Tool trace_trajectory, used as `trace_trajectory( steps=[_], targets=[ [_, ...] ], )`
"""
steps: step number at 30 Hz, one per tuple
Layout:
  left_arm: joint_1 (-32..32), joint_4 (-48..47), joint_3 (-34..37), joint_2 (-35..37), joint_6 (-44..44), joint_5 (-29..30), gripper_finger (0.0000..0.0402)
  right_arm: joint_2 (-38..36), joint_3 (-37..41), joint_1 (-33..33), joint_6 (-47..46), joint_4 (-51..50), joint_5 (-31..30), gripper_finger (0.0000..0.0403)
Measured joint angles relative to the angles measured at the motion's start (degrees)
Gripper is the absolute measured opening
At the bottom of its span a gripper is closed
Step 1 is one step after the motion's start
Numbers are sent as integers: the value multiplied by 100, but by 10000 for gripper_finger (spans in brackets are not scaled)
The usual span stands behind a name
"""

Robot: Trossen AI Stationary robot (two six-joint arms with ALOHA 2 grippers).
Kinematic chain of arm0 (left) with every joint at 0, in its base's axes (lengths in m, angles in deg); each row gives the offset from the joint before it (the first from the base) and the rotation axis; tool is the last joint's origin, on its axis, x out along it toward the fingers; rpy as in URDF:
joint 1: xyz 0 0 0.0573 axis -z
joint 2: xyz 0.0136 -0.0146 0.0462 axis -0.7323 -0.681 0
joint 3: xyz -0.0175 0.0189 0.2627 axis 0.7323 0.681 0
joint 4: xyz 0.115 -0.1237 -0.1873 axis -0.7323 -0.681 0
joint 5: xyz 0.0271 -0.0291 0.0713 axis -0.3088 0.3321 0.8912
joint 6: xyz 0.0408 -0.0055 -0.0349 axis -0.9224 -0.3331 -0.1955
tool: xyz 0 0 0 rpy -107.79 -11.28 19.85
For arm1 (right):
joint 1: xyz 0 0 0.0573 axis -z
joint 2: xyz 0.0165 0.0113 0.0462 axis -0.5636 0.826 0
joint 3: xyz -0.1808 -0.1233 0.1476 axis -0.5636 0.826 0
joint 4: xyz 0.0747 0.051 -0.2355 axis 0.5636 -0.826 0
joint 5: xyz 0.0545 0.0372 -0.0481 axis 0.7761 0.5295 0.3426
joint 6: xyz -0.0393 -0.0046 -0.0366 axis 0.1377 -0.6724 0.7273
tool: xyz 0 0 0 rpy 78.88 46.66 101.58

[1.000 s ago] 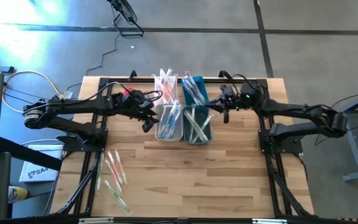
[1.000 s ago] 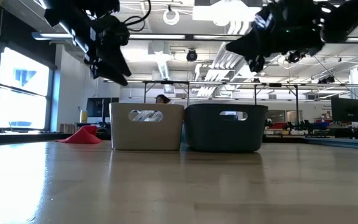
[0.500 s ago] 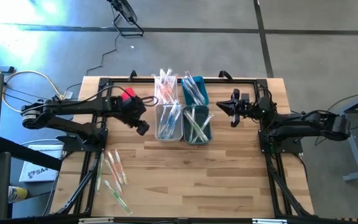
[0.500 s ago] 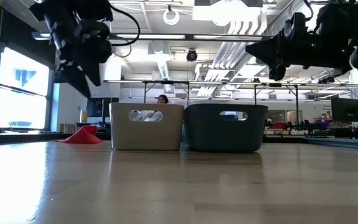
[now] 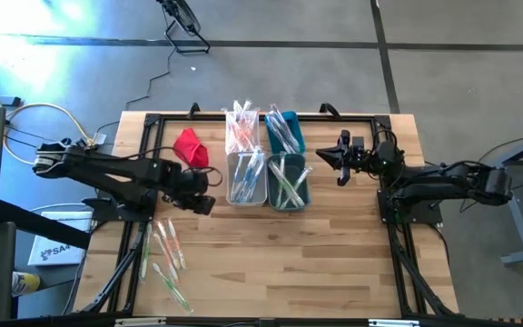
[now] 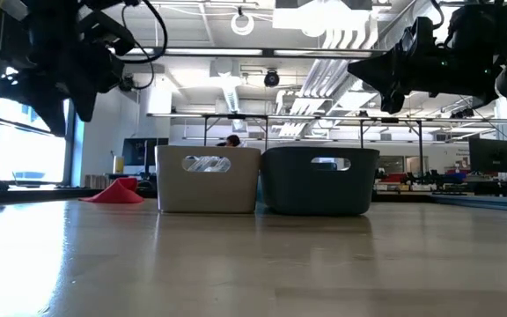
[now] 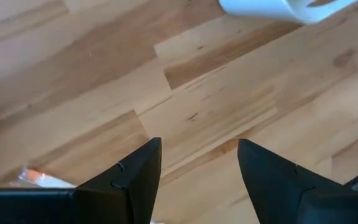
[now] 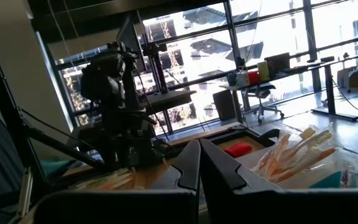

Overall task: Pick & Place Toothbrushes
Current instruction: Put the orange toothbrush into the transparent bin

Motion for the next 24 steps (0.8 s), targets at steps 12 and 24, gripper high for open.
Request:
trace_trajectory(
  steps=[12, 24],
  targets=[
    [894, -548, 0, -22, 1798, 570, 207, 2, -2, 0, 295, -266, -140, 4],
    [964, -1499, 0, -24, 2427, 646, 207, 2, -2, 0, 299, -303, -447, 3]
  ],
)
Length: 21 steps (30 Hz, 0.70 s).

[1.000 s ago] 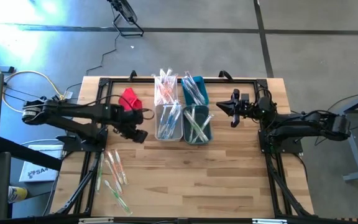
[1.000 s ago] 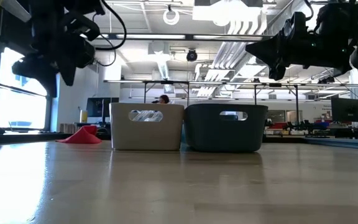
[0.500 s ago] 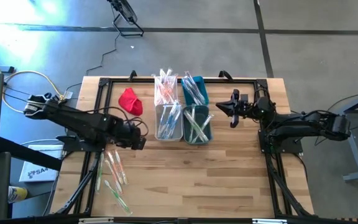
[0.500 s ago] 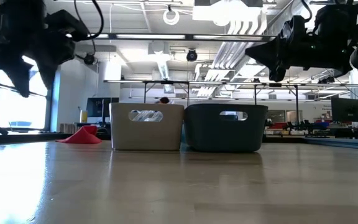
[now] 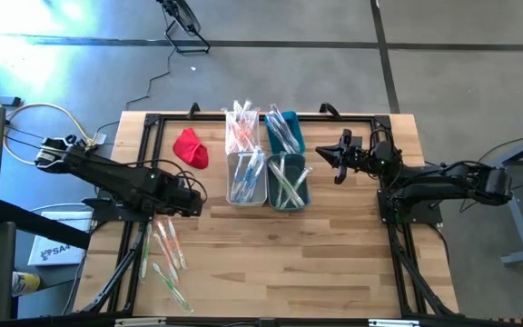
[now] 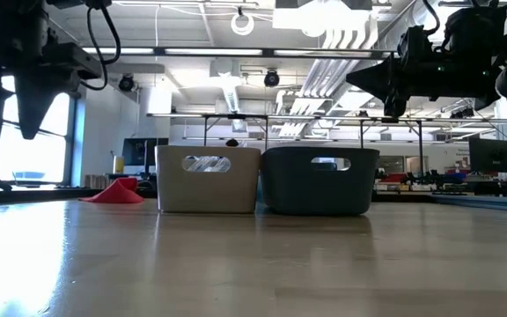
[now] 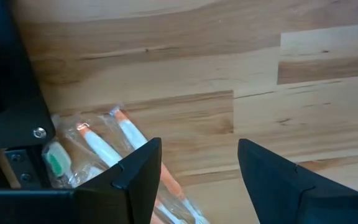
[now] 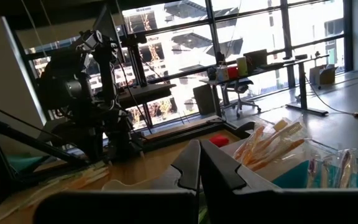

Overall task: Pick & Place Toothbrushes
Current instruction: Put the orange toothbrush into the transparent bin

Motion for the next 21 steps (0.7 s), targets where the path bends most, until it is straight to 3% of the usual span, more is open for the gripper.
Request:
trace_trajectory(
  steps=[9, 21],
  targets=[
    [0, 11, 0, 0, 429, -242, 207, 0, 0, 0, 7, 1, 1, 3],
    [2, 206, 179, -392, 272, -251, 207, 0, 0, 2, 129, -1, 21, 4]
  ],
)
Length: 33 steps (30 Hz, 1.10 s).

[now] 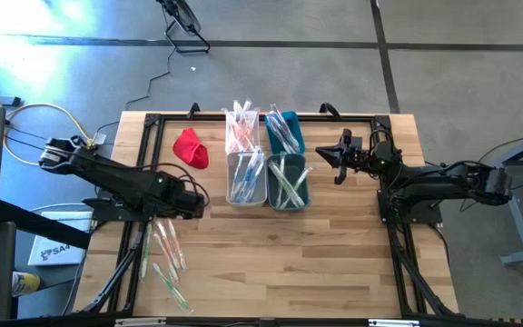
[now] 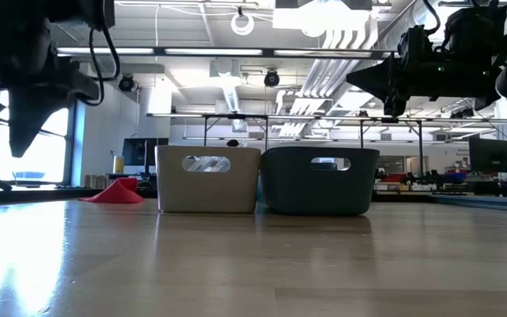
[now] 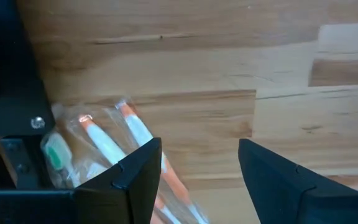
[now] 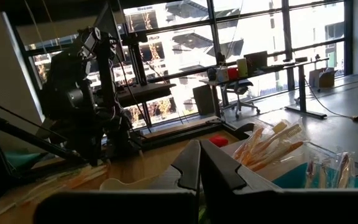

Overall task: Pick & Place Toothbrushes
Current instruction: Put the orange toothbrush into the transparent bin

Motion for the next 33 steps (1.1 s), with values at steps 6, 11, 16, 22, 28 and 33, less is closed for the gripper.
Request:
trace_trajectory(
  steps=[6, 11, 16, 22, 28, 33],
  targets=[
    [0, 106, 164, -267, -84, -521, 207, 0, 0, -2, 0, -4, 2, 4],
    [22, 198, 254, -362, -78, -769, 207, 0, 0, -2, 0, -2, 2, 3],
    [254, 537, 540, -357, 135, -905, 207, 0, 0, 0, 0, -3, 4, 4],
    [613, 1142, 941, -356, 573, -1071, 207, 0, 0, -2, -15, -7, 4, 4],
    [723, 1439, 1037, -356, 758, -1037, 207, 0, 0, -2, -22, -9, 4, 4],
    [721, 1433, 1051, -356, 762, -906, 207, 0, 0, -2, -24, -9, 4, 3]
  ],
)
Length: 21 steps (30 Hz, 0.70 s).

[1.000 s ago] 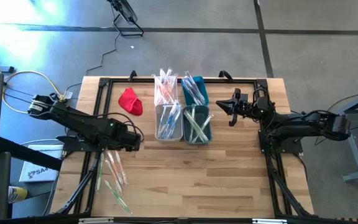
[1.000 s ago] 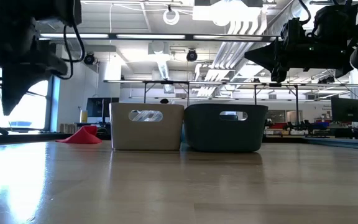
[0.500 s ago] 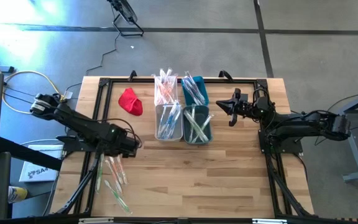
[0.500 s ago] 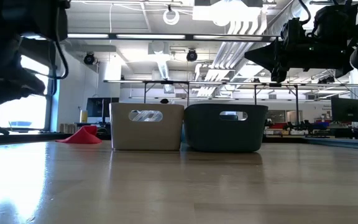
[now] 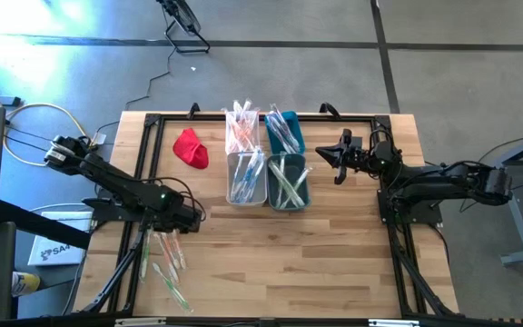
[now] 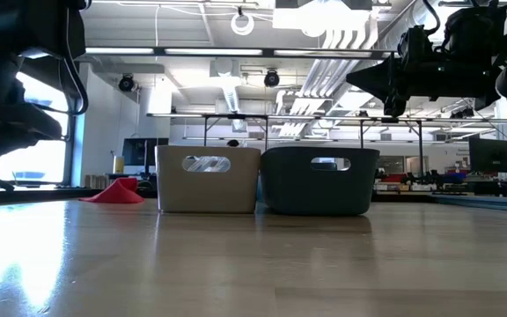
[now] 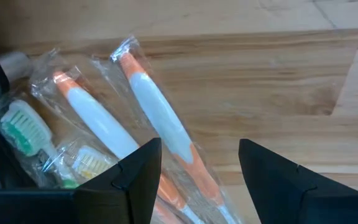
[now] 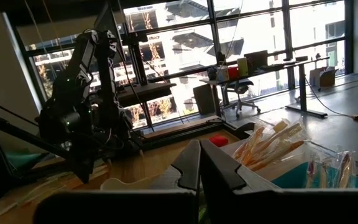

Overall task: Pick & Place Toothbrushes
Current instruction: Put the orange toothbrush into the transparent bin

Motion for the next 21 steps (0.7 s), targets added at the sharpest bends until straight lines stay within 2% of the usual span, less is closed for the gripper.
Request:
trace_trajectory(
  steps=[13, 21],
  targets=[
    [0, -46, 6, 1, 2, 47, 207, 0, 0, 0, -2, -22, 0, 4],
    [-6, 661, 563, 35, 17, 2, 207, 0, 0, 0, -2, -28, -2, 4]
  ],
)
